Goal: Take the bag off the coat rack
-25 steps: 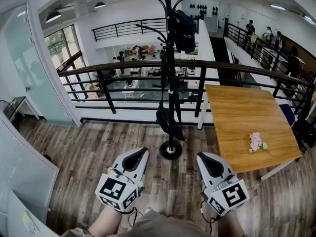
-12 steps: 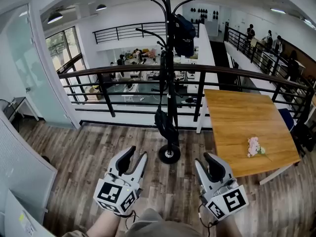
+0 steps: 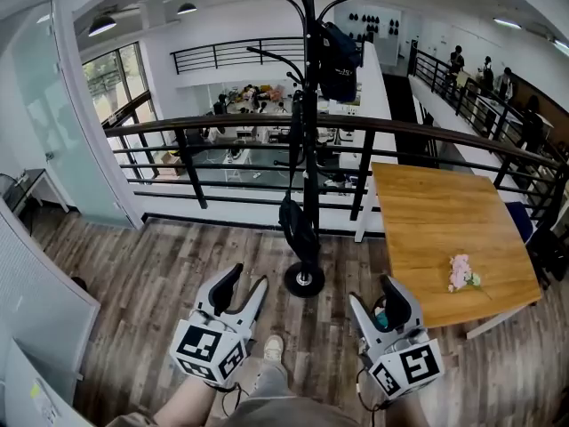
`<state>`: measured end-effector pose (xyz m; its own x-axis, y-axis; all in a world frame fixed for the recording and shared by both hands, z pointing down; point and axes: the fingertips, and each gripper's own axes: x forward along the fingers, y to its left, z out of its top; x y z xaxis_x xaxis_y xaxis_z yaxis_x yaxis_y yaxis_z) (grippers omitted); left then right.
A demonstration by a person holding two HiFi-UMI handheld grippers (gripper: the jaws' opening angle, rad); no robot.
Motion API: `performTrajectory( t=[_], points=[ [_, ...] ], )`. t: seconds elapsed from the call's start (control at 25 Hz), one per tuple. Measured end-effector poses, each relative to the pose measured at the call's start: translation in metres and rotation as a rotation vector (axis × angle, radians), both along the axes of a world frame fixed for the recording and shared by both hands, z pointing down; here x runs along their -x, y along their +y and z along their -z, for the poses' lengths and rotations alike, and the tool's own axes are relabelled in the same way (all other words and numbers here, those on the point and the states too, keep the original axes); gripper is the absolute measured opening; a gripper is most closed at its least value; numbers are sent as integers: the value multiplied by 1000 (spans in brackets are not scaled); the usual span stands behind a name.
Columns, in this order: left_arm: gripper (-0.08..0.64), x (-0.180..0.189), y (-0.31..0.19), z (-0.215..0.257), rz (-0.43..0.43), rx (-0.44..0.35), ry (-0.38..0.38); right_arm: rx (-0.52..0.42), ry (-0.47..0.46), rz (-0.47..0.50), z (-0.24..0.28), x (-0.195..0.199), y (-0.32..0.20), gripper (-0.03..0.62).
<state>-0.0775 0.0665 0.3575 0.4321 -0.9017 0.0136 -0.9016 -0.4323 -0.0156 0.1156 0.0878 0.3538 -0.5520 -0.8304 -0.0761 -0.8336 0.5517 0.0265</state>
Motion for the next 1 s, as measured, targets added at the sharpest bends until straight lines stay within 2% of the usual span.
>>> performTrajectory(
  t=[0.28, 0.6, 1.0],
  points=[
    [199, -9, -61, -4, -47, 5, 10, 15, 20, -8, -7, 10, -51, 256],
    [199, 6, -149, 6, -100, 31, 11, 42, 47, -31, 3, 33, -133, 256],
    [199, 17, -269, 13, -182, 24, 10, 58, 68, -45, 7, 64, -242, 256]
  ],
)
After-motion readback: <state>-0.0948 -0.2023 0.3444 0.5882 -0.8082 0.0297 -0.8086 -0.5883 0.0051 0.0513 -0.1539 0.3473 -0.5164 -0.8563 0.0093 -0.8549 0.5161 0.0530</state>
